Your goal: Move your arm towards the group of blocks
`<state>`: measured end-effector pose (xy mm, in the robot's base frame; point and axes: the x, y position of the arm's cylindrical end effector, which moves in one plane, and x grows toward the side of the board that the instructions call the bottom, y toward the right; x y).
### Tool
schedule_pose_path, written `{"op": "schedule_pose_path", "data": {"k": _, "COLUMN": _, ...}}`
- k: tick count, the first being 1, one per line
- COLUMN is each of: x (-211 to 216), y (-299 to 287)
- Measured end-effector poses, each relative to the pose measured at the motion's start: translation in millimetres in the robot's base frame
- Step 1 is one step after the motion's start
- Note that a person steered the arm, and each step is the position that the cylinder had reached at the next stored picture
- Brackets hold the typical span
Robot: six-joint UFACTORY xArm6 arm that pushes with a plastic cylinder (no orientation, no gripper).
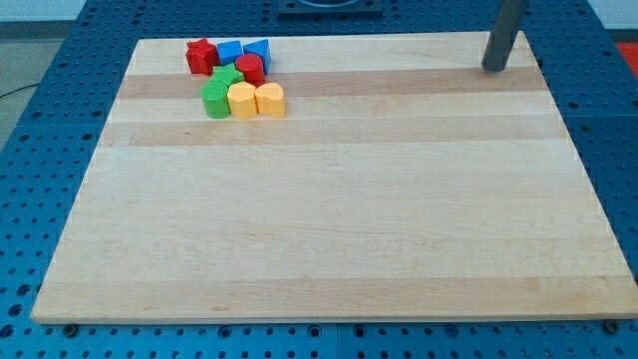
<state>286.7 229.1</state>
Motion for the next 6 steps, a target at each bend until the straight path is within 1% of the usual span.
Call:
{"op": "schedule_pose_path", "data": {"k": 1, "x": 65.4, "y": -57.4}}
{"op": "schedule_pose_path", "data": {"k": 2, "x": 84.2, "y": -115.3}}
{"op": "schedule_pose_path", "data": {"k": 4, "x": -46.0, "y": -206.6}}
{"op": "schedule_pose_path", "data": {"k": 5, "x": -49.5, "y": -246.8}}
{"op": "schedule_pose_path", "data": {"k": 6, "x": -47.4, "y": -257.7}}
